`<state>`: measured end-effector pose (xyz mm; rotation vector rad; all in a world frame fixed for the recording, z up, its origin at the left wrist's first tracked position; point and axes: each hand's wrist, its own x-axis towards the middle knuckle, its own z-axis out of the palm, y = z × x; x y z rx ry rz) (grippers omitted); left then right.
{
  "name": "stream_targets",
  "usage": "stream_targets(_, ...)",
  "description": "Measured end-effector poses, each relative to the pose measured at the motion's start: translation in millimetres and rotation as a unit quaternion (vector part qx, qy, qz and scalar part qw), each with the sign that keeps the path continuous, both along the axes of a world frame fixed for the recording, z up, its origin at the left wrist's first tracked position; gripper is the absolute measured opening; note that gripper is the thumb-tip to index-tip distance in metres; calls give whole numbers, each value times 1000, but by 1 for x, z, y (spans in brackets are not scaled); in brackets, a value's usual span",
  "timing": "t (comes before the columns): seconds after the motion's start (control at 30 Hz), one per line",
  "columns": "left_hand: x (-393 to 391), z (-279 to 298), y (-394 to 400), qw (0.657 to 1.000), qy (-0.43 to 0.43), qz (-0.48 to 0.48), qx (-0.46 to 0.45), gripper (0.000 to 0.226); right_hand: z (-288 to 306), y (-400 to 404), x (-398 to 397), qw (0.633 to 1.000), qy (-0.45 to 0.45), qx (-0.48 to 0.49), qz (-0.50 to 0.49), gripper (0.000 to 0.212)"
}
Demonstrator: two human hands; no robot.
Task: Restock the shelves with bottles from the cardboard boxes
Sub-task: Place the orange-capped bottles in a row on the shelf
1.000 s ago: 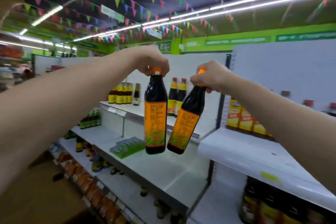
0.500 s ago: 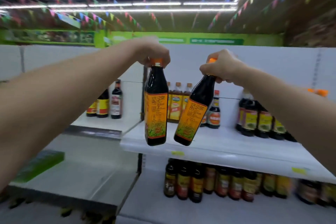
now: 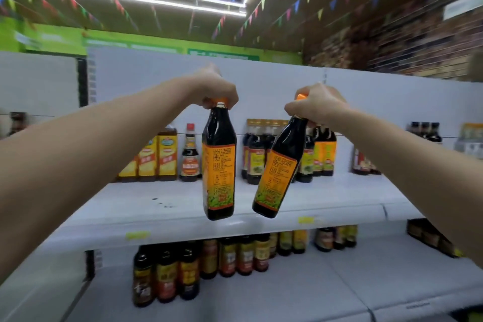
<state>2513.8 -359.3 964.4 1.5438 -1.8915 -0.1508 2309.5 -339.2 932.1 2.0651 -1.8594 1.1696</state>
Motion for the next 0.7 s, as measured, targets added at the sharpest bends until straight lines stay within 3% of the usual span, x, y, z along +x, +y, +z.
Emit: stream_targets(0.7,-379,-9,-103,996,14,-90,10,17,-3,-67,-345,997,18,-18,-72,16)
